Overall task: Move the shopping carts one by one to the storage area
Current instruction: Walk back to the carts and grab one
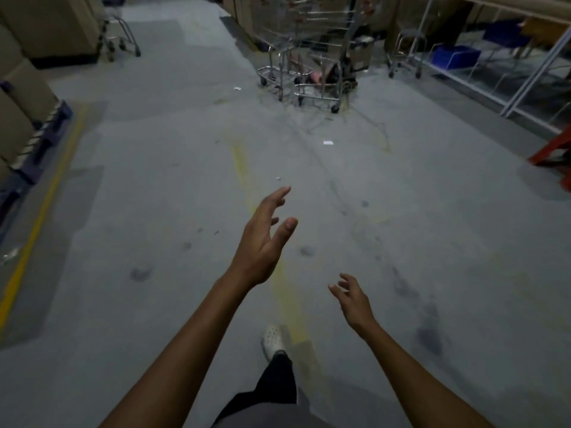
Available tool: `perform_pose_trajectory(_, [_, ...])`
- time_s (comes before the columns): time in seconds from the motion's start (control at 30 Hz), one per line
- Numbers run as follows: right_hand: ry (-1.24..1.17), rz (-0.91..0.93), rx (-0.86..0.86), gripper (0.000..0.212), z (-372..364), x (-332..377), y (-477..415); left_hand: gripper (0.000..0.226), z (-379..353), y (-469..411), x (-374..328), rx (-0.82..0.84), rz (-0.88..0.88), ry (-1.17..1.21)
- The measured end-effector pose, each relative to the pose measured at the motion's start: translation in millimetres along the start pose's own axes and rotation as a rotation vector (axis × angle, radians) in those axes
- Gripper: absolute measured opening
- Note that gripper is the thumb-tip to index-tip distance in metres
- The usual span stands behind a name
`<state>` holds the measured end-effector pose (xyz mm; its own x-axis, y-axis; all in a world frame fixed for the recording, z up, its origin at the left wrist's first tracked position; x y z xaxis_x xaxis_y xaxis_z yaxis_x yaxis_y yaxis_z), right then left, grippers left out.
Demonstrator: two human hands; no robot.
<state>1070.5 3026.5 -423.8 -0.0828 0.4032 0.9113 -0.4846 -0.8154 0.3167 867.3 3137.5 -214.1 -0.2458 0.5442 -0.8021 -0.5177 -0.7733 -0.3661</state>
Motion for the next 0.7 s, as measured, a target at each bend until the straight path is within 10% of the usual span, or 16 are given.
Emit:
perform_pose_trajectory(0.4, [-0.273, 0.551, 0.036, 0.063, -5, 331, -265, 0.072, -69, -263, 274, 0.400, 0.623, -0.121])
perform_pose_trajectory(0.7, [-0.315, 0.512, 0.038, 0.062, 6, 373, -544, 0.068, -111, -504, 387, 0.382, 0.652, -0.158])
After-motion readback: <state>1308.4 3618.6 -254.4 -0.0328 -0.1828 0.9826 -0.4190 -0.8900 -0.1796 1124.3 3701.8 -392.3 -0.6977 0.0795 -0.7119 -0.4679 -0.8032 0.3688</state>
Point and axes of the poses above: each hand's wrist, its own y-axis away from the middle knuckle, its own z-axis out of the back of the hand, x = y × z, the point moved 2 cm from there along -y, towards the middle knuckle, and after that the axes turned 8 degrees about -y, right-handed, at the moved point
